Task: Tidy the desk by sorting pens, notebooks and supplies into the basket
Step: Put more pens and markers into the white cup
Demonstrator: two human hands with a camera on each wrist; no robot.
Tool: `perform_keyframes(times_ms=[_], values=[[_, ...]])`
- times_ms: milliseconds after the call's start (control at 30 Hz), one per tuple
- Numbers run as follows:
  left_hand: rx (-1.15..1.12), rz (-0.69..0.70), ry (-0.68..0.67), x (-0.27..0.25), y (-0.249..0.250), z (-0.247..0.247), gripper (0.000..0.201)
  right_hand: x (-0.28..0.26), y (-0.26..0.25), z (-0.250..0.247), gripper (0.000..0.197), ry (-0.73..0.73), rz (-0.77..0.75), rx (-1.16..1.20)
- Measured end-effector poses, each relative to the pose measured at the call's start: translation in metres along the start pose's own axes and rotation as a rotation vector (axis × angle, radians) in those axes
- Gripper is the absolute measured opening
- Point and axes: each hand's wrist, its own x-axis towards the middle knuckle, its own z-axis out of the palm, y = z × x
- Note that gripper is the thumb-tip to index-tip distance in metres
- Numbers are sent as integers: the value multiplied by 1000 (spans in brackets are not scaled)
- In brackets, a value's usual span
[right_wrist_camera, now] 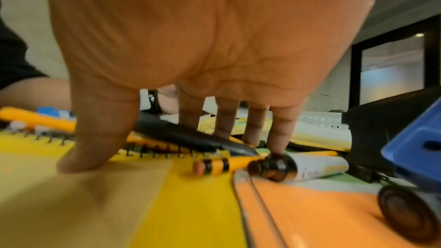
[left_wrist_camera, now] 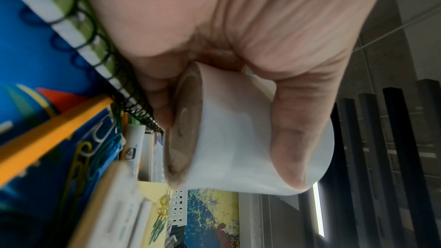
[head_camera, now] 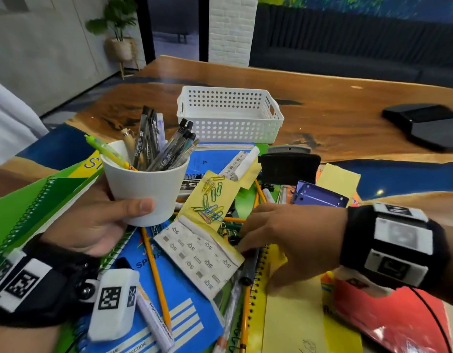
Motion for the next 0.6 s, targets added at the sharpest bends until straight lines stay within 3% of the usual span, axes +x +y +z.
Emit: perform_keyframes(times_ms=[67, 200, 300, 400, 467, 533, 600], values=[[-3, 6, -8, 0, 0, 1, 93, 7, 0, 6, 63, 3, 12, -35], [5, 3, -9, -1, 3, 3, 111, 11, 11, 6, 23, 113, -53, -1], [2, -2, -14, -2, 4, 5, 115, 2, 25, -10, 10, 166, -38, -10], [3, 8, -10, -3, 5, 6, 119, -12, 40, -26, 17, 154, 25, -224], [7, 3, -1, -4, 6, 7, 126, -19, 44, -33, 38, 52, 116, -311], [5, -3, 0, -3, 6, 6, 125, -21, 37, -39, 53, -11, 178, -247], [5, -2, -6, -3, 5, 5, 124, -14, 27, -45, 57, 27, 174, -117]])
